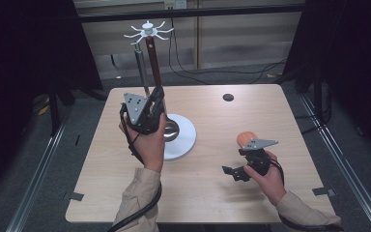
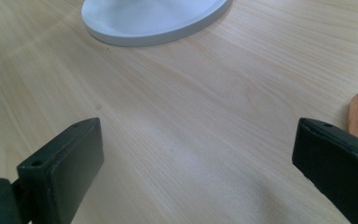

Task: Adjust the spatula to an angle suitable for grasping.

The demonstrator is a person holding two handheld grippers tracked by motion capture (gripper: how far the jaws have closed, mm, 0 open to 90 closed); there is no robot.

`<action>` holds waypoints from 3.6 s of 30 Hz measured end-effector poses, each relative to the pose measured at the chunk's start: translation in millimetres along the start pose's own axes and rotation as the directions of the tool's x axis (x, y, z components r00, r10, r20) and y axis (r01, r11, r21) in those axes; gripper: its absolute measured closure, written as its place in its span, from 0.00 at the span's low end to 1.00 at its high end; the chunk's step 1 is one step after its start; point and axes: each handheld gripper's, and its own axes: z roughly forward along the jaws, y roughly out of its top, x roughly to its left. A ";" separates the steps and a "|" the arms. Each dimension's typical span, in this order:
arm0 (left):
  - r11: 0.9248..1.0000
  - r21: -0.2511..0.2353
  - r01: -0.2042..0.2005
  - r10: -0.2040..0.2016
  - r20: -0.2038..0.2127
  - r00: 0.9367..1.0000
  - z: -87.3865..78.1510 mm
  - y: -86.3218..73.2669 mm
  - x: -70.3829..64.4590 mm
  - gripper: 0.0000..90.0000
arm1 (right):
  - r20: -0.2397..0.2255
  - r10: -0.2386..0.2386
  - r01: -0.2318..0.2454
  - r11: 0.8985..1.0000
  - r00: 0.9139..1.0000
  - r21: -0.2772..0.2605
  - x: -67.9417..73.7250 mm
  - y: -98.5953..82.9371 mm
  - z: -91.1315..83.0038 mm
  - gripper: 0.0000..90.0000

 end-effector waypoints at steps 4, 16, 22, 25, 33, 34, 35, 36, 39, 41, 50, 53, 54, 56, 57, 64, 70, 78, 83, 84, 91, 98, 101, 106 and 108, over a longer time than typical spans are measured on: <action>1.000 -0.004 -0.001 0.001 0.001 1.000 0.3 0.3 0.8 0.91 | -0.002 -0.006 0.006 1.000 1.000 0.003 -0.2 -0.1 0.1 0.02; 1.000 -0.007 0.021 -0.021 -0.002 1.000 5.8 -1.6 2.1 0.90 | 0.000 -0.009 0.009 1.000 1.000 0.001 0.2 -0.3 0.3 0.02; 1.000 -0.005 0.014 -0.014 -0.001 1.000 7.7 -1.6 4.2 0.90 | -0.002 -0.009 0.009 1.000 1.000 0.002 0.2 -0.2 -0.2 0.02; 0.999 -0.008 0.033 -0.033 -0.004 0.999 8.7 -2.1 3.7 0.89 | -0.001 -0.010 0.010 1.000 1.000 0.002 0.5 -0.2 0.0 0.02; 1.000 -0.004 0.028 -0.028 -0.003 1.000 8.6 -2.8 5.4 0.89 | 0.000 -0.009 0.009 1.000 1.000 0.003 0.4 -0.4 -0.1 0.02; 0.999 -0.011 0.030 -0.030 -0.001 1.000 8.6 -2.9 5.4 0.88 | -0.001 -0.008 0.008 1.000 1.000 0.005 0.6 -0.4 0.0 0.02; 0.999 -0.018 0.031 -0.031 -0.007 0.999 8.3 -3.3 5.3 0.87 | 0.000 -0.009 0.009 1.000 1.000 0.005 0.7 -0.5 0.1 0.02; 0.999 -0.022 0.029 -0.029 -0.004 1.000 8.3 -3.6 5.3 0.84 | 0.001 -0.013 0.013 1.000 1.000 0.005 0.8 -0.4 0.1 0.02; 1.000 -0.021 0.015 -0.015 -0.006 1.000 6.8 -4.2 4.7 0.84 | 0.002 -0.015 0.015 1.000 1.000 0.006 0.8 -0.3 0.0 0.02; 0.999 -0.030 0.022 -0.022 -0.005 1.000 5.2 -4.2 4.2 0.84 | 0.002 -0.014 0.014 1.000 1.000 0.005 0.8 -0.3 0.0 0.02; 0.995 -0.098 0.005 -0.006 -0.006 1.000 -5.4 12.7 2.3 0.86 | 0.001 -0.013 0.013 1.000 1.000 0.006 1.6 -0.3 0.3 0.02; 0.989 -0.144 0.020 -0.020 0.000 1.000 -7.8 20.6 2.3 0.92 | 0.001 -0.014 0.014 1.000 1.000 0.010 1.9 -0.6 0.8 0.02; 0.986 -0.162 0.029 -0.029 -0.001 1.000 -8.5 22.8 2.4 0.93 | 0.002 -0.018 0.018 1.000 1.000 0.008 2.0 -0.7 1.1 0.02; 0.981 -0.191 0.037 -0.038 -0.003 0.999 -9.4 27.1 2.3 0.96 | -0.002 -0.022 0.022 1.000 1.000 0.011 2.8 -0.6 1.1 0.02; 0.977 -0.208 0.038 -0.039 0.001 0.999 -9.4 29.2 2.1 0.97 | -0.001 -0.022 0.022 1.000 1.000 0.010 3.1 -0.5 1.1 0.02; 0.963 -0.267 0.033 -0.027 0.028 0.999 -6.9 46.1 -2.1 1.00 | 0.001 -0.013 0.013 1.000 1.000 0.006 2.4 -0.5 0.7 0.02; 0.959 -0.284 0.019 -0.010 0.032 0.999 -3.5 55.5 -5.2 1.00 | 0.000 -0.016 0.016 1.000 1.000 0.004 2.2 -0.6 1.0 0.02; 0.956 -0.293 0.010 0.000 0.036 0.999 2.3 65.5 -6.7 1.00 | -0.004 -0.016 0.016 1.000 1.000 0.008 1.8 -1.1 2.2 0.02; 0.956 -0.293 0.020 -0.007 0.045 0.999 6.4 69.9 -8.6 1.00 | -0.003 -0.011 0.011 1.000 1.000 0.009 1.0 -1.4 1.7 0.02; 0.957 -0.291 0.016 -0.003 0.046 0.999 7.3 70.8 -9.2 1.00 | -0.002 -0.012 0.012 1.000 1.000 0.009 1.0 -1.4 1.6 0.02; 0.957 -0.289 0.015 0.000 0.051 0.999 13.8 77.9 -11.2 1.00 | -0.003 -0.010 0.010 1.000 1.000 0.008 0.8 -1.5 1.4 0.02; 0.959 -0.283 0.022 -0.008 0.049 0.999 16.7 79.3 -8.7 1.00 | -0.003 -0.010 0.011 1.000 1.000 0.008 -0.6 -2.0 1.3 0.02; 0.958 -0.287 0.019 -0.006 0.045 0.999 16.4 79.0 -7.6 1.00 | -0.002 -0.013 0.013 1.000 1.000 0.006 -0.8 -2.0 1.3 0.02; 0.956 -0.291 0.025 -0.015 0.039 0.999 15.2 79.3 -4.0 1.00 | -0.004 -0.013 0.013 1.000 1.000 0.009 -0.6 -2.1 1.7 0.02; 0.957 -0.289 0.027 -0.017 0.035 0.999 14.6 79.8 -2.4 1.00 | -0.003 -0.014 0.014 1.000 1.000 0.009 -0.7 -2.0 1.7 0.02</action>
